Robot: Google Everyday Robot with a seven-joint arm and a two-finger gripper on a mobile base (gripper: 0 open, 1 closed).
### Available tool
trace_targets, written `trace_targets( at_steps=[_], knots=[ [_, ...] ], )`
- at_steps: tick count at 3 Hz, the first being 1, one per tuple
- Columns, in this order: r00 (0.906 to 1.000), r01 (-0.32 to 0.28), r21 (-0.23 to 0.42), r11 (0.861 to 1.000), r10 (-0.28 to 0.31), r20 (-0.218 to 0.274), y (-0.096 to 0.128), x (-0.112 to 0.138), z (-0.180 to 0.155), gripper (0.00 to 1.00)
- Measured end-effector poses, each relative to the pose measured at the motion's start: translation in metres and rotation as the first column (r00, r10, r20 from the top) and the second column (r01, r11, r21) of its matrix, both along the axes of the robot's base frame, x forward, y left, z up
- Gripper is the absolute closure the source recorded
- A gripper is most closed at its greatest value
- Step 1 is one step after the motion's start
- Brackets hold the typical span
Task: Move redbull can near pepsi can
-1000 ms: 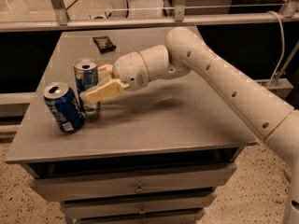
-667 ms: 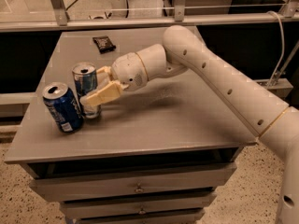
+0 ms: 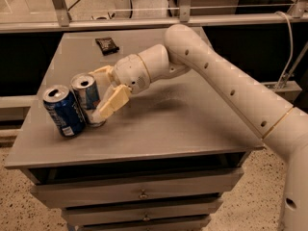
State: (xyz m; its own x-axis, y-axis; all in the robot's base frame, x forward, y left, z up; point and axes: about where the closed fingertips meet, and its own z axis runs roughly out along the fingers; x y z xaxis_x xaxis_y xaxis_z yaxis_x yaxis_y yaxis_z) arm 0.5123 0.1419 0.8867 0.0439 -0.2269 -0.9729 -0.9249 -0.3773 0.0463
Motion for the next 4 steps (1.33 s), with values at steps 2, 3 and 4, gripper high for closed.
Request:
trace_targets(
  at_steps=[2, 3, 4],
  knots=[
    [0.9987, 0.042, -0.019, 0.999, -0.042, 0.029, -0.02, 0.002, 0.013, 0.0],
    [0.9826, 0.175, -0.028, 0.984, -0.173, 0.067, -0.073, 0.008, 0.037, 0.0],
    [0.9706, 0.233, -0.029, 0.972, -0.23, 0.071, -0.103, 0.011, 0.039, 0.0]
  ],
)
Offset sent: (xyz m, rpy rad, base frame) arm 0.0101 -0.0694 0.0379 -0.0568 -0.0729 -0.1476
